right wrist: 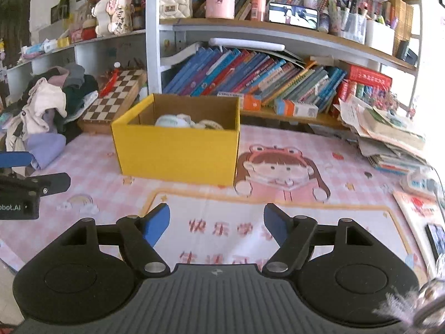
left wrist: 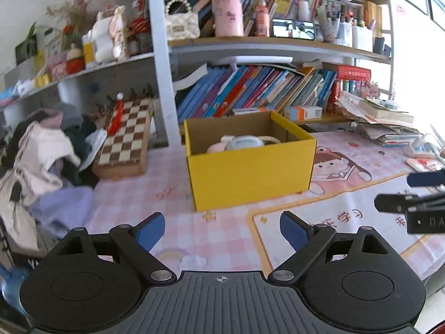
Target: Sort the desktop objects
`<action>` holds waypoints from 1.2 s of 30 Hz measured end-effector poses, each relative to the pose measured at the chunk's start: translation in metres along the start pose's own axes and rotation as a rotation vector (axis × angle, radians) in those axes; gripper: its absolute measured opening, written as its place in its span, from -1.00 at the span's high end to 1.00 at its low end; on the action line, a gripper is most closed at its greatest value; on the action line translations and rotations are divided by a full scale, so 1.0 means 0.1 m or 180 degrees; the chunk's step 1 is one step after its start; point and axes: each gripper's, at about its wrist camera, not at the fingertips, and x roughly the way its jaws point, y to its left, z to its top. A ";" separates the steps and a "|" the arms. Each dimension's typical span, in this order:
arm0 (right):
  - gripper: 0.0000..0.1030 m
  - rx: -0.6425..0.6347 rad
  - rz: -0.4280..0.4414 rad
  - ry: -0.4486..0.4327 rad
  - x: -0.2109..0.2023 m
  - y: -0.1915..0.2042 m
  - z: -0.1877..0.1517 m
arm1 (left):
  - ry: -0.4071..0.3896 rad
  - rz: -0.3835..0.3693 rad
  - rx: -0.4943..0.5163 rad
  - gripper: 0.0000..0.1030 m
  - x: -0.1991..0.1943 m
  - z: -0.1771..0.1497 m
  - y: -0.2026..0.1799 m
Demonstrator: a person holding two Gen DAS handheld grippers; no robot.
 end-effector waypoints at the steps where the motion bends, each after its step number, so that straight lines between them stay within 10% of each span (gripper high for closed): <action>1: -0.47 0.0019 -0.0013 0.0020 -0.01 0.02 -0.03 | 0.0016 0.0019 -0.0016 -0.79 -0.01 -0.03 0.00; 22: -0.99 -0.0056 -0.0014 0.0284 -0.02 0.21 -0.29 | 0.0321 0.0063 0.0039 -0.97 -0.07 -0.28 -0.05; 36: -1.00 -0.0144 -0.0003 0.0296 -0.03 0.24 -0.30 | 0.0392 0.0020 0.0026 -0.99 -0.06 -0.30 -0.09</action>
